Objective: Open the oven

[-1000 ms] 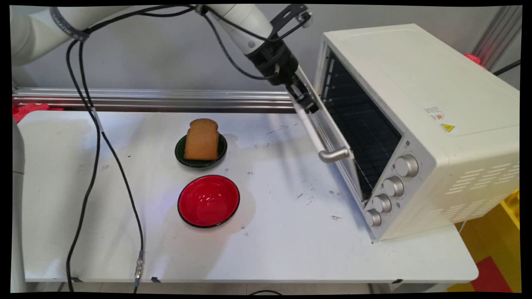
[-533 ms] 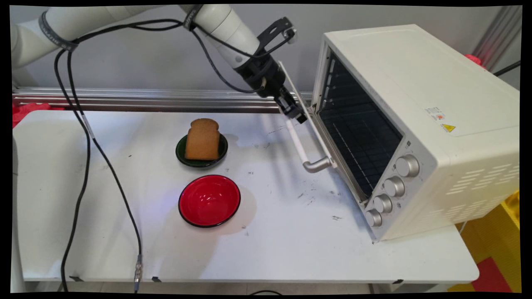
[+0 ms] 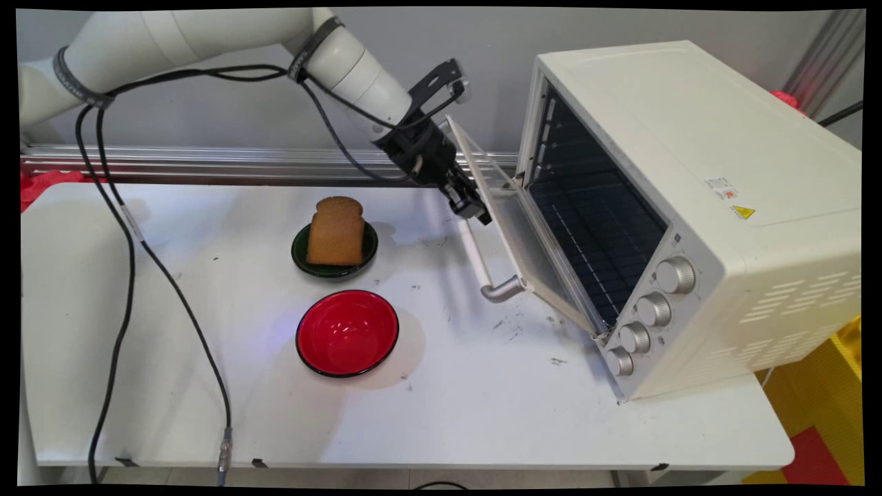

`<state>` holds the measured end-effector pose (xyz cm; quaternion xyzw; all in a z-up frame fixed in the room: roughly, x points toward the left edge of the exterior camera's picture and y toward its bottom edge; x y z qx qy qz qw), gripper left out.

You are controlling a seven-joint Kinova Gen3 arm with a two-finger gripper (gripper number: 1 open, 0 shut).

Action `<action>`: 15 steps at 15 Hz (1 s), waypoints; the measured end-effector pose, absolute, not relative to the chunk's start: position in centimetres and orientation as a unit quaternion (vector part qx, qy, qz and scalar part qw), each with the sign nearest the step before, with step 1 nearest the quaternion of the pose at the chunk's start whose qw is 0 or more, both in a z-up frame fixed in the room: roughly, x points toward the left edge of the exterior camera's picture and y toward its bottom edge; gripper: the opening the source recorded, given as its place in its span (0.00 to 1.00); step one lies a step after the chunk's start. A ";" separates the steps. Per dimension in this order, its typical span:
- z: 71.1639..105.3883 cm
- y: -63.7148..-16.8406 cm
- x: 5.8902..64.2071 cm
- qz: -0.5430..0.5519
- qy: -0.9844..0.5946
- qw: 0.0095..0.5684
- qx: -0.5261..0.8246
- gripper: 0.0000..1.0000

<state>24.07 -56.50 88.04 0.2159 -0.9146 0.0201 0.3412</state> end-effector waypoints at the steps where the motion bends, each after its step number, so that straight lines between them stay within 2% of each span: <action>1: 87.8 -56.4 24.3 0.020 -0.915 0.342 0.215 0.00; 15: 82.3 -55.4 27.5 0.036 -0.912 0.370 0.174 0.00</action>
